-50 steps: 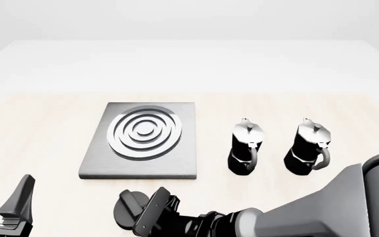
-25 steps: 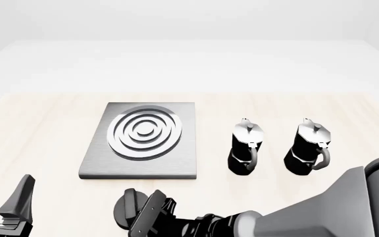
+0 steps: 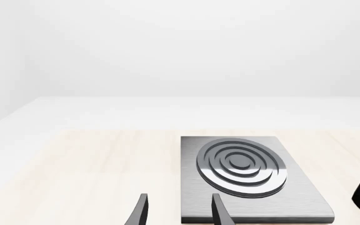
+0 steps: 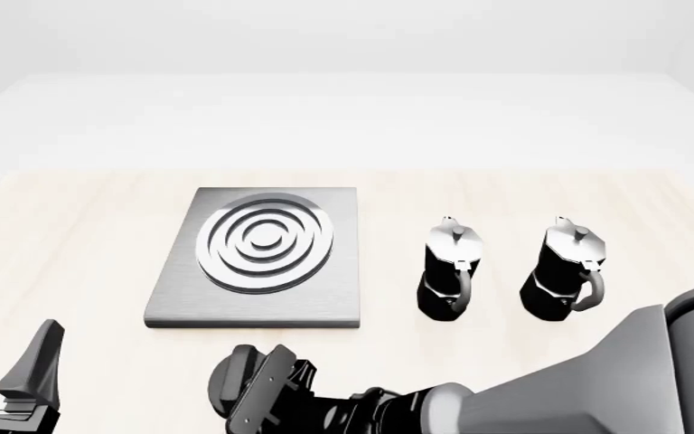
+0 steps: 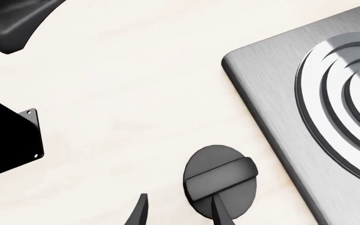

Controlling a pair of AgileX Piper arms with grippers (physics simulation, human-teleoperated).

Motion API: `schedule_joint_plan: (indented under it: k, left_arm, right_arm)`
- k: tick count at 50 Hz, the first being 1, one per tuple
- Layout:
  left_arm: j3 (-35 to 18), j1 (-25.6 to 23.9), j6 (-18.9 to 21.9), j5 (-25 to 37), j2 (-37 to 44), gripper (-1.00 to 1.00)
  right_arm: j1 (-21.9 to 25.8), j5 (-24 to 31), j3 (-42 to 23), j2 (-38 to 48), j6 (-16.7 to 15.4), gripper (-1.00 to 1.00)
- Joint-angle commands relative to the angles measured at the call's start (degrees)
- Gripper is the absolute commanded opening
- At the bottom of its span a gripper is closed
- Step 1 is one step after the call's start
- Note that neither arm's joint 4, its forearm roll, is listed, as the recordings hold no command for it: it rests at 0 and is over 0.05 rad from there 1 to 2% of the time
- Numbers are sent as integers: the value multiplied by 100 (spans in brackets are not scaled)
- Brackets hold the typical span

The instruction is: Turn off the stove.

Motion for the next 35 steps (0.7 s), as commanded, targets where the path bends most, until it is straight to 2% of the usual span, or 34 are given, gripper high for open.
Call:
schedule_joint_plan:
  k: [1, 16, 35]
  left_arm:
    - [0, 0, 0, 0, 1, 100]
    - [0, -1, -1, 0, 0, 100]
    - [0, 0, -1, 0, 1, 100]
  right_arm:
    - [64, 76, -310, 176, -49, 100]
    - [160, 37, -293, 224, -18, 100]
    - [165, 2, 136, -254, -32, 100]
